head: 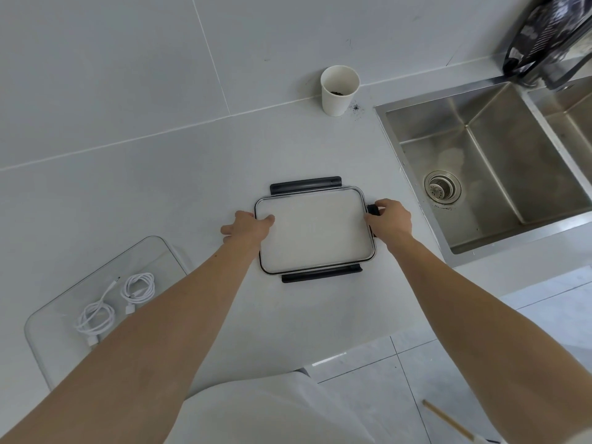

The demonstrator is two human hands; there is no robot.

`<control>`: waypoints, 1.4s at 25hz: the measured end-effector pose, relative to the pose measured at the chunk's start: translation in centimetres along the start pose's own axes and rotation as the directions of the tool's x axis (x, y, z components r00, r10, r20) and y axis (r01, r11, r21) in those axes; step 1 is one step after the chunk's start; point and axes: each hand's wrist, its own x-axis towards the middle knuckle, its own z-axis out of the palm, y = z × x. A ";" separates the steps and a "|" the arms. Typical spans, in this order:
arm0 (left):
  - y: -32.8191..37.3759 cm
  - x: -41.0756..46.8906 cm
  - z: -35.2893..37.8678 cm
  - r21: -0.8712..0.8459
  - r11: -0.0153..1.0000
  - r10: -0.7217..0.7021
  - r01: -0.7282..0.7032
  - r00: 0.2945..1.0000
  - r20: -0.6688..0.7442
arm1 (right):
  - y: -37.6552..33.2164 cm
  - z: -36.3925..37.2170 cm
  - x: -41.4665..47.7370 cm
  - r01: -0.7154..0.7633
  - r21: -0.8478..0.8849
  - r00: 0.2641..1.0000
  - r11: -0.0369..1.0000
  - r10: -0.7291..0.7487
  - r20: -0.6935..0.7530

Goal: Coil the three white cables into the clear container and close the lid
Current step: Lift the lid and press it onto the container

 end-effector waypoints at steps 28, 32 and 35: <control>-0.8 -9.2 -10.5 -0.550 0.785 0.300 -0.287 0.951 -0.068 | -7.0 -0.8 -11.3 0.238 0.666 0.970 0.707 -0.143 -0.196; -2.6 -11.1 -14.7 -0.645 0.711 0.301 -0.281 0.950 -0.082 | -10.3 0.0 -15.5 0.356 0.708 0.934 0.610 -0.257 -0.248; -5.2 -11.7 -18.6 -0.681 0.646 0.353 -0.344 0.926 -0.134 | -13.3 0.9 -19.4 0.370 0.803 0.923 0.467 -0.284 -0.260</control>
